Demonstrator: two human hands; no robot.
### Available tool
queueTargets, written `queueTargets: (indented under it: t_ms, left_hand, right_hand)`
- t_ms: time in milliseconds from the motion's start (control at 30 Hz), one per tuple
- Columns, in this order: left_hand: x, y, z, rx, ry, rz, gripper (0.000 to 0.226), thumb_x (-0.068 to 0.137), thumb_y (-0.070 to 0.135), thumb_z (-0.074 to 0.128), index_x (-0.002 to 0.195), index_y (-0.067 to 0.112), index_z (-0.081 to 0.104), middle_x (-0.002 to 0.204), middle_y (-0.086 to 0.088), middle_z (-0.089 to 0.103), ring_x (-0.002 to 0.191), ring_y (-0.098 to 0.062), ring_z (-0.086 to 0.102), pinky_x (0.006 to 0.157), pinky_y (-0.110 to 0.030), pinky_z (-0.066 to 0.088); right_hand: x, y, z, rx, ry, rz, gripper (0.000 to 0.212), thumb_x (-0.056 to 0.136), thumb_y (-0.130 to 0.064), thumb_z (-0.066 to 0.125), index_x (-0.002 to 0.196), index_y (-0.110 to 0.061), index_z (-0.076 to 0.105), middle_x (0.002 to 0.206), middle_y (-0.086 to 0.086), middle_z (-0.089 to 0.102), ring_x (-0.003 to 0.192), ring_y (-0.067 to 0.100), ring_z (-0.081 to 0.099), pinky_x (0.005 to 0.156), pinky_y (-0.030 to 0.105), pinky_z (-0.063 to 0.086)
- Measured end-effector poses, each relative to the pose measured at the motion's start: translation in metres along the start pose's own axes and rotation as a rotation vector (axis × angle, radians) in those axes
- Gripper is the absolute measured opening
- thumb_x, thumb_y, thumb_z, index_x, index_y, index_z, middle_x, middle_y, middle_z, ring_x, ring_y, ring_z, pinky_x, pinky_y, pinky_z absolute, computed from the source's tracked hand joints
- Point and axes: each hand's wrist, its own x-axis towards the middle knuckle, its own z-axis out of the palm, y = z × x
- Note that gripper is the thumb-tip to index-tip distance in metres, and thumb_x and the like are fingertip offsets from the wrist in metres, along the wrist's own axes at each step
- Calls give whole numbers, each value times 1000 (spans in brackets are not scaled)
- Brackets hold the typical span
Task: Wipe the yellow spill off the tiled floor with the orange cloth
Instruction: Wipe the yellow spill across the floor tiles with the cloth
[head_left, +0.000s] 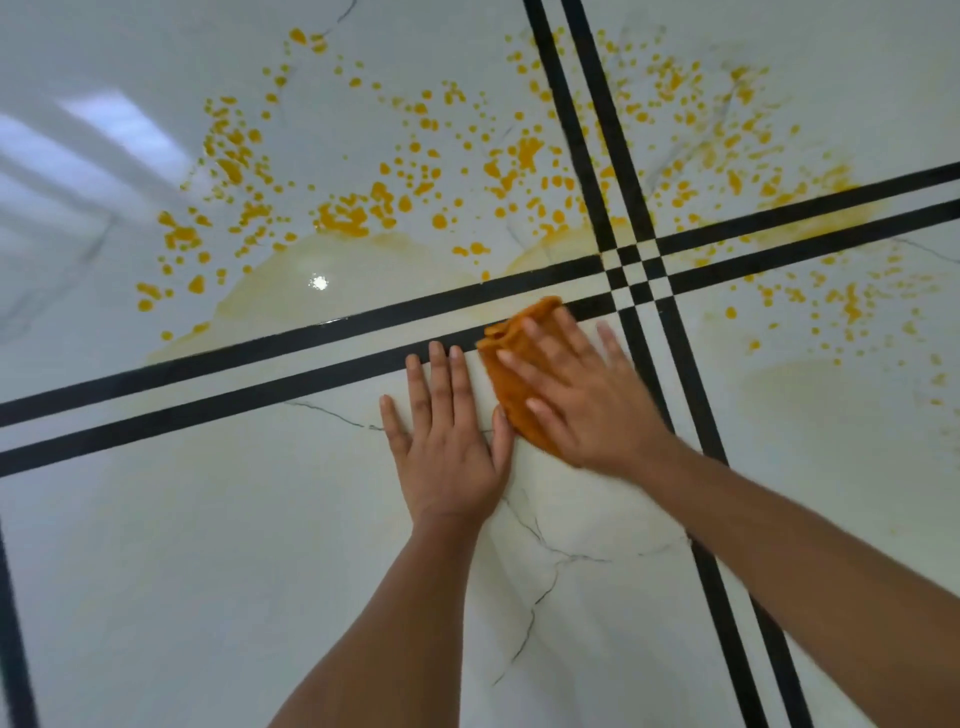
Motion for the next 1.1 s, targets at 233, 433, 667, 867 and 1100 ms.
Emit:
queueTargets:
  t_ms: [233,433,667,867,1100]
  left_hand:
    - [0,-3,1,-17,8,15,67,93,48,21,150,17,4,156,2,-4,144,-16,-8,114,-46,-8]
    - [-6,-2,-1,-34,25,38,68,91,49,11,149,16,2,158,0,0,142,-13,-13,114,-43,-10]
    - [-30,111,-2,-196,-35,299,69,91,50,6,149,13,8,157,-4,4,144,-16,-7,114,-37,-11]
    - [-20,193,38,-34,-134,250,64,95,53,9,149,23,-6,156,4,-12,142,-25,-18,111,-47,-17]
    - [-8,219,50,-10,-115,355,62,92,53,6,149,29,-4,158,5,-2,143,-16,-13,114,-41,-11]
  right_hand:
    - [6,0,0,73,102,448,54,97,-42,22,148,-28,17,158,5,13,145,30,4,113,52,8]
    - [-58,8,-2,103,52,580,56,95,-49,13,149,-33,10,158,-1,5,145,25,-2,113,54,4]
    - [-122,32,-15,385,195,767,58,94,-45,19,149,-27,15,157,-2,14,145,15,3,115,46,2]
    - [-196,72,-4,376,330,898,60,92,-44,19,145,-17,32,150,7,35,143,22,19,112,49,15]
    - [-240,131,6,297,399,1003,54,93,-37,28,140,-14,40,145,12,41,138,32,29,107,55,24]
